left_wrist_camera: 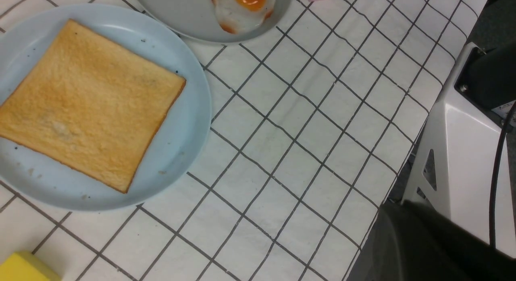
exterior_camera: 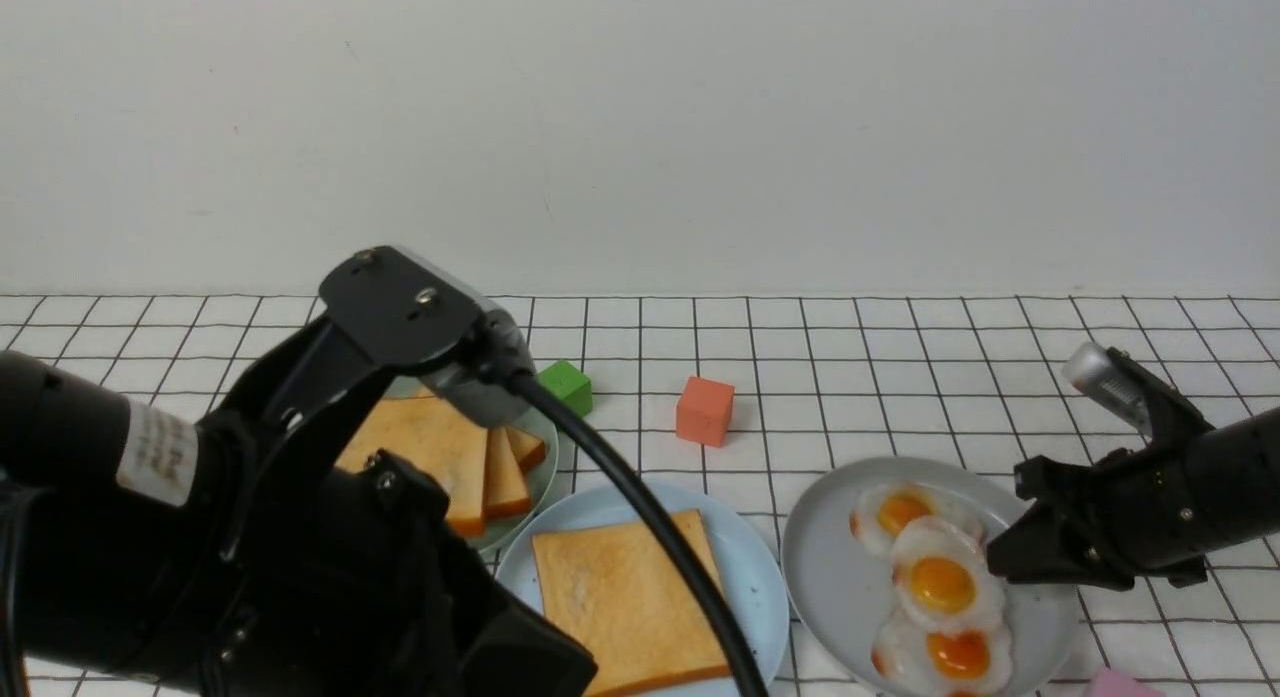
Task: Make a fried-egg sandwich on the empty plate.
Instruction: Use the right arm to grab a fried egg
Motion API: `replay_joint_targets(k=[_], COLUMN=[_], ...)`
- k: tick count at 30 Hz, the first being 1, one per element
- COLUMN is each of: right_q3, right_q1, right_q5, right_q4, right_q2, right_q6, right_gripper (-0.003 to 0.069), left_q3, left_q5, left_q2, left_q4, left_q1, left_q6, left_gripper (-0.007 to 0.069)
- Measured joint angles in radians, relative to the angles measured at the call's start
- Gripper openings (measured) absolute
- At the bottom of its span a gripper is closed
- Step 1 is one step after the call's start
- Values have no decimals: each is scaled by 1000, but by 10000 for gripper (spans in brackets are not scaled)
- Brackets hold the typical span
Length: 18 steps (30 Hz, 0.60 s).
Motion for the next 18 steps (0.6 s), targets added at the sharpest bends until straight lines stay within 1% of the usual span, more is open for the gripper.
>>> replay_joint_targets(k=[2, 5, 8, 11, 18], right_q3=[0, 0, 0, 0, 0], right_q1=[0, 0, 0, 0, 0], right_q5=[0, -2, -16, -31, -29], right_q4=[-4, -5, -8, 1, 87], right_q2=[0, 0, 0, 0, 24], right_q6=[-14, -48, -66, -74, -124], right_gripper=[235, 315, 353, 353, 270], left_q3=[0, 0, 0, 0, 0], left_q5=[0, 0, 1, 1, 2], left_q2=[0, 0, 0, 0, 0], left_q4=[0, 0, 0, 0, 0], left_q1=[0, 0, 0, 0, 0], left_q6=[0, 0, 0, 0, -4], left_gripper=[-5, -3, -2, 0, 4])
